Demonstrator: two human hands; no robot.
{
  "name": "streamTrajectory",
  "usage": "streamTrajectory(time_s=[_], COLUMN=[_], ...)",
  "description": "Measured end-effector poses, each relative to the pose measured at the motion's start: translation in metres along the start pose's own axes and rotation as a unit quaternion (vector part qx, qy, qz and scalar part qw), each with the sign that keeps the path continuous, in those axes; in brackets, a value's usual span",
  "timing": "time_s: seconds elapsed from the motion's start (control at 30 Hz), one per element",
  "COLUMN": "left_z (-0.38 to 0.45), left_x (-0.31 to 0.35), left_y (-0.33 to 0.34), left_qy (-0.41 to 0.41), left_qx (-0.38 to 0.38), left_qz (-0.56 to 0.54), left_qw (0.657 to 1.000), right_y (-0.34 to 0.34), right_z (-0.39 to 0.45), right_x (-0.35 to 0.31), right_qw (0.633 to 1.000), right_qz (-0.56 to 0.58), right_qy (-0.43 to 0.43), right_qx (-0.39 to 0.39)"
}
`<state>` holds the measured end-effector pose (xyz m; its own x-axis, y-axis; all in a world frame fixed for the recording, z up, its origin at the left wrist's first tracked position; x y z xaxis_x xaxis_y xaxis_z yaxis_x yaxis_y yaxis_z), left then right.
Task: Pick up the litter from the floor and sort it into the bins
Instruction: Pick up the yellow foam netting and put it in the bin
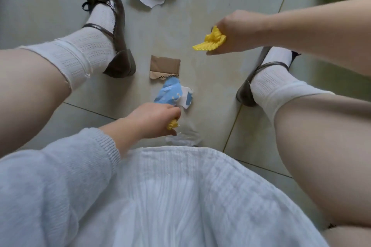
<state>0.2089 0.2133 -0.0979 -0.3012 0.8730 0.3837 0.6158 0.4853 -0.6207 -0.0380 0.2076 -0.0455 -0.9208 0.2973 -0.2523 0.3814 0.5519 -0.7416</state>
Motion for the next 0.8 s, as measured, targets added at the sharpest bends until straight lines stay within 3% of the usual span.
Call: streamTrajectory(time_s=[0.1, 0.27, 0.4, 0.53, 0.67, 0.8], left_z=[-0.001, 0.011, 0.019, 0.028, 0.033, 0.043], left_x=[0.026, 0.042, 0.042, 0.044, 0.044, 0.047], left_y=[0.028, 0.066, 0.077, 0.072, 0.045, -0.015], left_qy=[0.028, -0.018, -0.019, -0.025, -0.069, -0.132], left_qx=[-0.080, -0.085, -0.013, 0.026, 0.094, 0.205], left_qz=[0.021, 0.048, 0.053, 0.028, -0.102, -0.247], left_qw=[0.996, 0.995, 0.998, 0.999, 0.988, 0.938], right_y=[0.000, 0.008, 0.030, 0.042, 0.024, -0.009], right_z=[-0.012, -0.016, -0.017, -0.027, -0.037, -0.052], right_x=[-0.005, 0.012, 0.035, 0.042, 0.042, 0.052], right_qw=[1.000, 0.998, 0.984, 0.984, 0.985, 0.956], right_qz=[-0.003, 0.030, 0.145, 0.138, 0.137, 0.268], right_qy=[-0.017, 0.023, 0.078, 0.093, 0.085, 0.086], right_qx=[0.018, 0.048, 0.069, 0.057, 0.059, 0.085])
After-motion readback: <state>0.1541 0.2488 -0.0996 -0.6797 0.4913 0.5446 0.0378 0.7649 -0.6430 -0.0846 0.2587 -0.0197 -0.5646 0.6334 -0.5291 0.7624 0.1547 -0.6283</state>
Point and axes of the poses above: each hand's wrist, its own z-axis towards the middle knuckle, its own y-axis out of the palm, x = y × z, the point moved 5 cm from there along z, towards the middle knuckle, and after that the axes turned 2 degrees about -x, right-handed, at the moved point
